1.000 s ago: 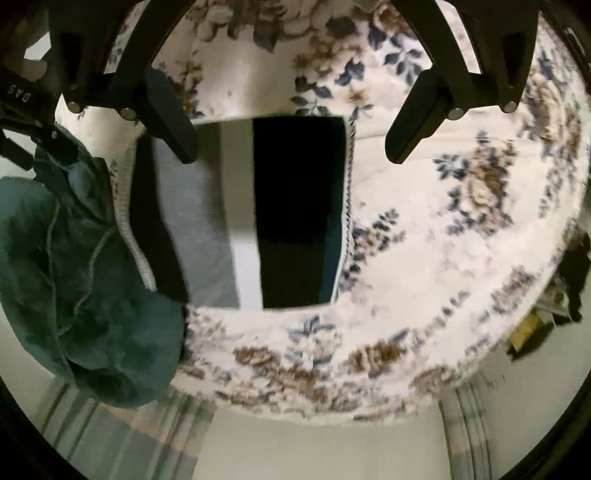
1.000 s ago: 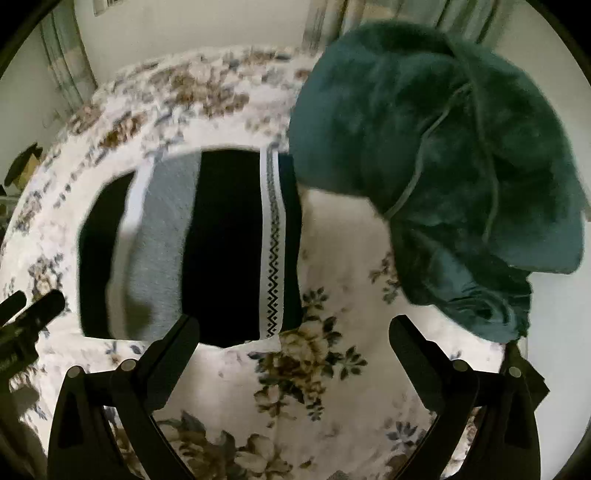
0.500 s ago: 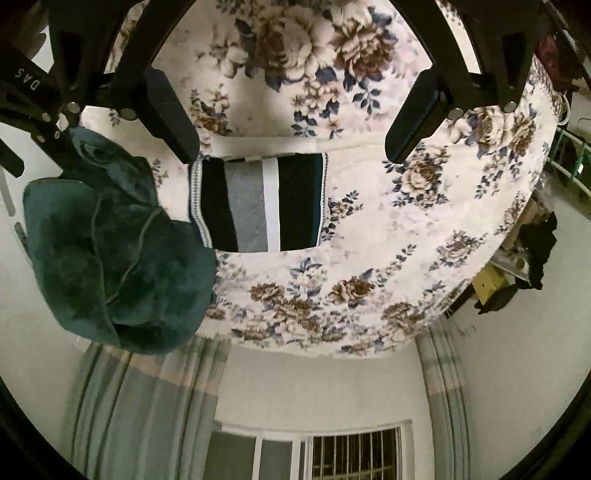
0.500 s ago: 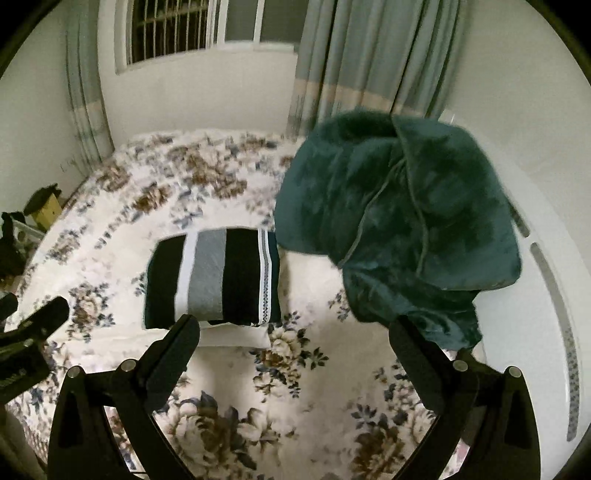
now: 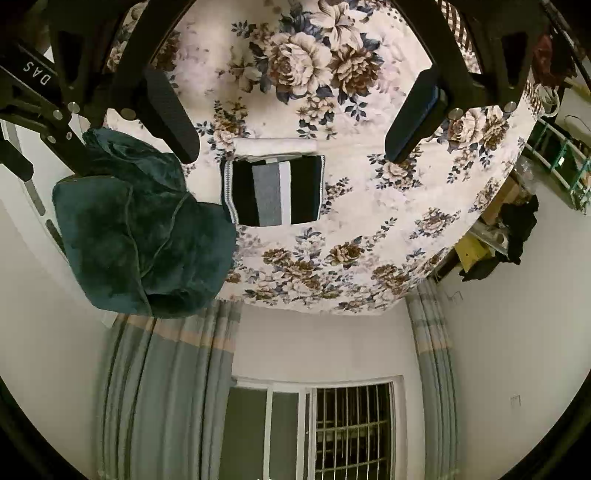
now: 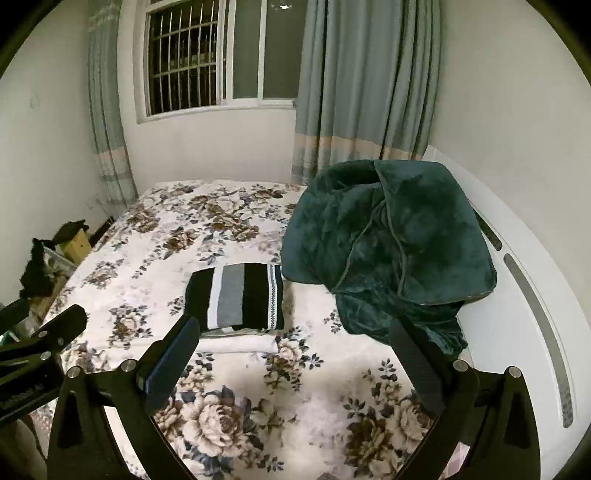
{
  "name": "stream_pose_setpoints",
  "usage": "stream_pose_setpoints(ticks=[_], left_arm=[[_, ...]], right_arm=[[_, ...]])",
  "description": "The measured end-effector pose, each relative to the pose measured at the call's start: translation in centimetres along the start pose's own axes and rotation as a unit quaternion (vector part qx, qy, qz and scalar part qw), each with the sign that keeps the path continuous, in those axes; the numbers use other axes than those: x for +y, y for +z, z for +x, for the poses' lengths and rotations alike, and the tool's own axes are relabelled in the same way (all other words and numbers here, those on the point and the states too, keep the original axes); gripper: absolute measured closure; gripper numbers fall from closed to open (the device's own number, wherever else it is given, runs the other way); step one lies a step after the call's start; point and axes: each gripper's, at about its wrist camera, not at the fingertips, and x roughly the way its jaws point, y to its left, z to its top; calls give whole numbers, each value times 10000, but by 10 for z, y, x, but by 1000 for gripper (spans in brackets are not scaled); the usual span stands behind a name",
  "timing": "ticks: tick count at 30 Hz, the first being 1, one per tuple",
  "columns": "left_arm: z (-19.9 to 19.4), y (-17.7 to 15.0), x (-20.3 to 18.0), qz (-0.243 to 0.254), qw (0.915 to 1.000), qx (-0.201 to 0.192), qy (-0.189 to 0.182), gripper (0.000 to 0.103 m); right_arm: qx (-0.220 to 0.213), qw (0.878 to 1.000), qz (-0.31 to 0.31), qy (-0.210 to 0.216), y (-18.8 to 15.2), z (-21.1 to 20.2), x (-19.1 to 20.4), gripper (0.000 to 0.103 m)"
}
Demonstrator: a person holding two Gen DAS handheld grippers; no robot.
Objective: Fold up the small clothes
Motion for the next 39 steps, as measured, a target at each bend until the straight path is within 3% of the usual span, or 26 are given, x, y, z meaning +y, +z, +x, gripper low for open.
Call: stream_pose_setpoints(ticks=[10, 39], left_arm=[[-41, -13, -7, -161, 9997, -179, 91, 0], [-70, -16, -11, -174, 9989, -327, 288, 0]], right_arm=[[-268, 9996, -101, 59, -11, -60, -24, 0], [-482, 9982, -137, 336, -9, -83, -42, 0]])
